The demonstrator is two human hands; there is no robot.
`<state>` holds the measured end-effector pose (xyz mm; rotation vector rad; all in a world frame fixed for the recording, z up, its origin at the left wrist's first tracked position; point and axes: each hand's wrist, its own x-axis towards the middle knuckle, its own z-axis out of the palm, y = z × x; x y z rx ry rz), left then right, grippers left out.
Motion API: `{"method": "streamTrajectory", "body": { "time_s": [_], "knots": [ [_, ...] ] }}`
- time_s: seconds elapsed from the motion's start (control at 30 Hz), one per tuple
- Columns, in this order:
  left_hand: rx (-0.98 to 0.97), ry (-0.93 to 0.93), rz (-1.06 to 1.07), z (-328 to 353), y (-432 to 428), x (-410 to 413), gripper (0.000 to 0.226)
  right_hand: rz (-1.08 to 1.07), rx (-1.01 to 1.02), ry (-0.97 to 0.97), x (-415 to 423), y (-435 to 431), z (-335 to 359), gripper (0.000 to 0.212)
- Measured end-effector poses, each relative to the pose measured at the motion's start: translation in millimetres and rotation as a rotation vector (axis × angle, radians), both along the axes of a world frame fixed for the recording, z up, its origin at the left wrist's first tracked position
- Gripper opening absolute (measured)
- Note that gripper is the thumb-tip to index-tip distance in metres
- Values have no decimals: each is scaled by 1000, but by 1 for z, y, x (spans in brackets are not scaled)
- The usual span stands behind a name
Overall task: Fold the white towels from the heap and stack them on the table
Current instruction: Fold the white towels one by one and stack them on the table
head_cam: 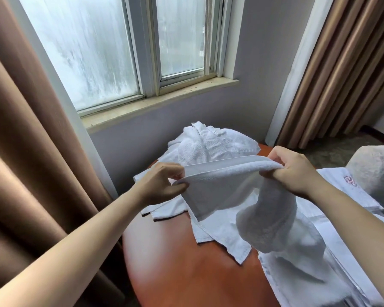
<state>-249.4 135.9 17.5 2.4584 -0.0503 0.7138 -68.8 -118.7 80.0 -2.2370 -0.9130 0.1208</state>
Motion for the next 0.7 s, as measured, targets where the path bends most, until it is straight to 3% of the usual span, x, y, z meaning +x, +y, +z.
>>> {"method": "streamTrajectory", "body": {
  "time_s": [0.13,0.3,0.43,0.53,0.7],
  "knots": [
    [184,-70,24,5,4,-1,41,25,-45,23,-1,-2,-2,19],
    [45,-160,83,10,0,1,40,30,-84,12,-2,-1,-14,29],
    [-241,-128,222,4,-8,6,30,29,-136,-60,-6,3,-30,33],
    [-573,-33,160,4,-14,10,27,6,-100,-109,-13,9,-39,37],
    [-909,-102,222,14,-26,17,28,-3,-107,-93,-15,11,-46,37]
  ]
}}
